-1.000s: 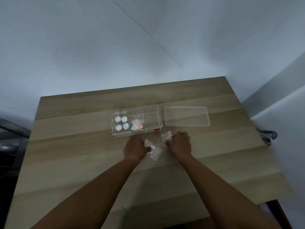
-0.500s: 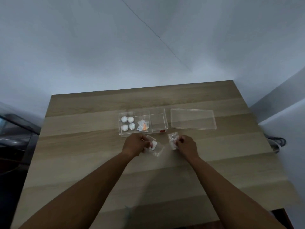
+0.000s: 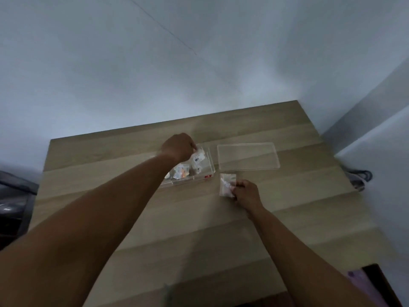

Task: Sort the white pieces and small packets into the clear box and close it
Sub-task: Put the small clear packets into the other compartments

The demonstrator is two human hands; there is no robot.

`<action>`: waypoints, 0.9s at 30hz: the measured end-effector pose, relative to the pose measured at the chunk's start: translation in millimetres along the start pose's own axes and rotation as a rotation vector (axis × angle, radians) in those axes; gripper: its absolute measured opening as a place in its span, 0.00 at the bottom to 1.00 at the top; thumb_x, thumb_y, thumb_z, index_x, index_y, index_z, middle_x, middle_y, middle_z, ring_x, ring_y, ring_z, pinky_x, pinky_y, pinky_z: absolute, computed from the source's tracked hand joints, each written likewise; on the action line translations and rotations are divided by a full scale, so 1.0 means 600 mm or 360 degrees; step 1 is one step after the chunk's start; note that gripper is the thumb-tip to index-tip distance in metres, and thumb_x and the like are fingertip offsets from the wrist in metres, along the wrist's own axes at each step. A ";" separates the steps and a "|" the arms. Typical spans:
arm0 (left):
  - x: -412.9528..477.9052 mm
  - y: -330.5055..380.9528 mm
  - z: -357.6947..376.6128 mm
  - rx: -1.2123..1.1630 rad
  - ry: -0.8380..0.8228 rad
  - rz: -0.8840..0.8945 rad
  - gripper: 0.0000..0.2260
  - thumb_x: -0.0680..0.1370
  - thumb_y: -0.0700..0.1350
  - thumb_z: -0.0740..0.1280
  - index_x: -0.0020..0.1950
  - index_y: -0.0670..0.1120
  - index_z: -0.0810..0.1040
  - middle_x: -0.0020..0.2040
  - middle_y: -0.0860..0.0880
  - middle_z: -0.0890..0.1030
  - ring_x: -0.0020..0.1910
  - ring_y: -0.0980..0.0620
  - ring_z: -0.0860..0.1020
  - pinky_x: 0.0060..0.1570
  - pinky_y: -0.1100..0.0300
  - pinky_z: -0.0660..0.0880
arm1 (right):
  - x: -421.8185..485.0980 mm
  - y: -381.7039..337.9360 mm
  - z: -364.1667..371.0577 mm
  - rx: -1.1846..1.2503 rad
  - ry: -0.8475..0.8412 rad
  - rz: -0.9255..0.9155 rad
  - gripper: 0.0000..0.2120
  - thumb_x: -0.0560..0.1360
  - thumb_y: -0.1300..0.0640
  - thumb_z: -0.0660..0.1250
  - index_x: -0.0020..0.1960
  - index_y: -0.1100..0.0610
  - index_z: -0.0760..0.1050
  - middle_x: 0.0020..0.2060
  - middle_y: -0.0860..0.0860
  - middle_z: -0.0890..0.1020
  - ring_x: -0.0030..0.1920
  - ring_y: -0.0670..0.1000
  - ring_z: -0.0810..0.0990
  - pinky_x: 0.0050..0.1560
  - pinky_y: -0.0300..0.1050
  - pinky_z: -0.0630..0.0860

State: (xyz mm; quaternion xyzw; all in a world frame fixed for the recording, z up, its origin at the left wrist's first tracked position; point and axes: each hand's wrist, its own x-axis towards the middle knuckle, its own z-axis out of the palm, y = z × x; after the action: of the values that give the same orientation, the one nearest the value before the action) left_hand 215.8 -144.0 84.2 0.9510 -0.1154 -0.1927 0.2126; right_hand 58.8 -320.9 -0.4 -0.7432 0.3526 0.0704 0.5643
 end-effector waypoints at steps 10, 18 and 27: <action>0.044 0.013 0.013 0.0270 -0.0146 0.0013 0.07 0.76 0.43 0.69 0.47 0.54 0.85 0.52 0.53 0.85 0.52 0.52 0.81 0.49 0.58 0.75 | 0.016 0.020 -0.033 0.0063 0.0111 0.0050 0.09 0.72 0.66 0.68 0.51 0.63 0.82 0.40 0.57 0.83 0.36 0.52 0.78 0.40 0.48 0.75; 0.041 0.011 0.046 0.0429 0.0061 0.0135 0.04 0.72 0.47 0.72 0.45 0.54 0.83 0.46 0.54 0.86 0.50 0.51 0.82 0.44 0.59 0.72 | 0.034 -0.017 -0.035 0.0322 0.0114 0.0076 0.08 0.72 0.67 0.69 0.50 0.64 0.81 0.36 0.55 0.82 0.30 0.46 0.75 0.26 0.34 0.71; 0.023 -0.021 0.034 0.0187 0.0273 0.0201 0.09 0.74 0.51 0.69 0.54 0.54 0.82 0.54 0.50 0.81 0.55 0.47 0.79 0.53 0.53 0.74 | 0.051 -0.113 -0.013 0.0244 0.0027 -0.0129 0.09 0.71 0.65 0.71 0.50 0.64 0.81 0.38 0.57 0.82 0.30 0.46 0.76 0.24 0.29 0.70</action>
State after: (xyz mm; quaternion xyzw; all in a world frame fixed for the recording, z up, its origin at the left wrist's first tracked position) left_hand 221.8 -144.1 57.1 0.9656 -0.1677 -0.0898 0.1773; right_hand 120.4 -333.8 40.4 -0.7120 0.3315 0.0141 0.6188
